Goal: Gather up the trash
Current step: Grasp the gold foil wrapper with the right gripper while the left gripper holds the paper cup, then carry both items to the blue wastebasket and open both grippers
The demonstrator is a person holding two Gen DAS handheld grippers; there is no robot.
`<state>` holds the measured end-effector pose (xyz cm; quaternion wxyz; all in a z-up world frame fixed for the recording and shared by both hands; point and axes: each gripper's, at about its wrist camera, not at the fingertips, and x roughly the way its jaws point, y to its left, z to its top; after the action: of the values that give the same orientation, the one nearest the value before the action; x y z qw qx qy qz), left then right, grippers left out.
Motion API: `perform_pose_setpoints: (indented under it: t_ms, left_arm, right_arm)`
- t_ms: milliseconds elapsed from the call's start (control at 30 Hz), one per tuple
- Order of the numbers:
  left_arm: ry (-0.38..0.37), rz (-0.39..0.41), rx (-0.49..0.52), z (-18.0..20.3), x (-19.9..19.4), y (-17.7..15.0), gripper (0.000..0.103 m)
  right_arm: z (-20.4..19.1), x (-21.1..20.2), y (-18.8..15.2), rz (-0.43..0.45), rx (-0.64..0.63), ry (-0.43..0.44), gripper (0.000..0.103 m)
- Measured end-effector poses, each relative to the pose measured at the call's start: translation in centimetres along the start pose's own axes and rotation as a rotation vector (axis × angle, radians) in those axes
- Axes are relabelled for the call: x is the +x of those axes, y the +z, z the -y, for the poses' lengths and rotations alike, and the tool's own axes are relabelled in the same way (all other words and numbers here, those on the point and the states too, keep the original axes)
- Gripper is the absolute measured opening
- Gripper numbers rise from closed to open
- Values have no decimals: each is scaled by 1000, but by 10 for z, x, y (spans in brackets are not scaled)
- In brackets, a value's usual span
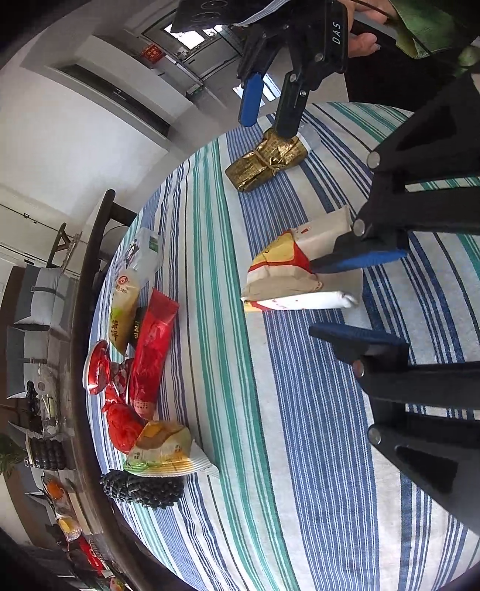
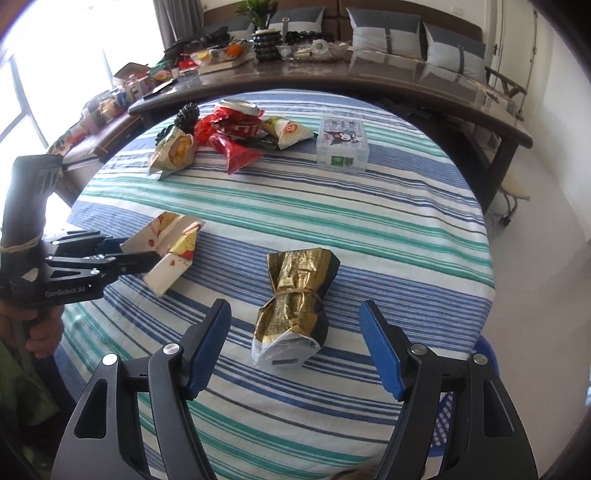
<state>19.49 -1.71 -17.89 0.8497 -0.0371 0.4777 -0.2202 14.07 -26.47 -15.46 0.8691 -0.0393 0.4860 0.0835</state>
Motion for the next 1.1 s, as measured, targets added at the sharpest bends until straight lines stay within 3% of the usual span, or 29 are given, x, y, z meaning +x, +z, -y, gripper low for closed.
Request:
perform_pose_setpoints:
  t_ms: [133,167,233,267,433,633,900,1100]
  left_arm:
    - [45,46,40,10,-6,-3,8]
    - [51,62,47,12,-9,-4,8]
    - [59,93,50,15,-17,-4,8]
    - [62,107,49,16,-20,-5,8]
    - [68,139,24,21,-32,-4,8]
    - [29,121,60,64,-29,4,8]
    - [-67,88,134,152,3,27,8]
    - [-138,34,175,221,47,45,8]
  right_arm:
    - [3,22,8,-70,35,-10,73]
    - [5,25,9,-82,45,8,68]
    - [5,31,9,-109,50,41,32]
    - [6,29,9,-111,53,38,30]
    - [9,4,6,-48,69,40,29]
    - [31,-16,2,-7,99,15,29]
    - [120,-67,-21,68,253,-73,29]
    - [187,-84,-54,50,348,-155,29]
